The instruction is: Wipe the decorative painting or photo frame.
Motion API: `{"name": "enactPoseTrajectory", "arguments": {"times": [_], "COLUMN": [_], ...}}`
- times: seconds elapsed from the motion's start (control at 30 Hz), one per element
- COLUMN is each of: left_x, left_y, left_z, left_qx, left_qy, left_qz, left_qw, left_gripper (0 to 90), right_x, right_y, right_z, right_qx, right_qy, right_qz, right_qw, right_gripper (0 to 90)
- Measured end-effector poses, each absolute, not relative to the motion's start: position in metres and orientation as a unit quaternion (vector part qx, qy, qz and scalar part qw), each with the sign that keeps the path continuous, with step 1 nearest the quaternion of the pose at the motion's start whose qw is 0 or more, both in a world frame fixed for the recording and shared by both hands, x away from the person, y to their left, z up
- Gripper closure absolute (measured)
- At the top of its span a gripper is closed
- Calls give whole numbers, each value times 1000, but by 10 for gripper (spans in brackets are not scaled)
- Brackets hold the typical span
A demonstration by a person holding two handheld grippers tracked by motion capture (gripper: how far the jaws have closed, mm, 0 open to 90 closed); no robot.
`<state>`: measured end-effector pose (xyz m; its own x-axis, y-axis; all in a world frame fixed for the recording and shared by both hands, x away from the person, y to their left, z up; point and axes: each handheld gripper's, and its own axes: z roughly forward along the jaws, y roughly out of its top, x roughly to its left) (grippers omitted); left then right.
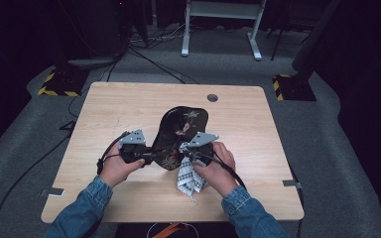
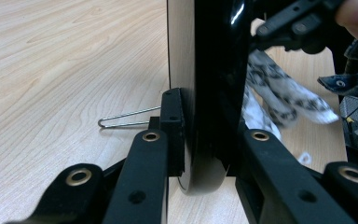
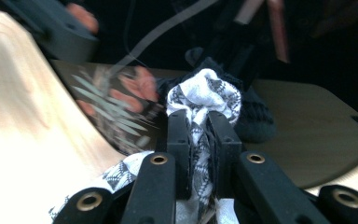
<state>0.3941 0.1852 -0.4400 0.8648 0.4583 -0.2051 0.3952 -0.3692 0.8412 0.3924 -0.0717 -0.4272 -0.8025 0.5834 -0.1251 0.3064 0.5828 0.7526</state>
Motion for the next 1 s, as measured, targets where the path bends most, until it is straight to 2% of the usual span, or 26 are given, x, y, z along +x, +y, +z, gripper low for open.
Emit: {"name": "enactPoseTrajectory", "arguments": {"times": [0.27,1.0], "left_x": [394,394], "left_y": [185,184], "left_z": [-440,-440], "left_qx": [827,827], "left_qy": [260,258], "left_qz": [33,32], "left_qw": [498,499], "left_gripper": [785,776], "right_x": [392,424], "right_y": [-69,-125], "right_z": [-429,-437], "right_qx": [254,341], "right_qy": [869,840], "right_qz": [391,367], "right_qw": [167,209], "right_gripper": [821,821]}}
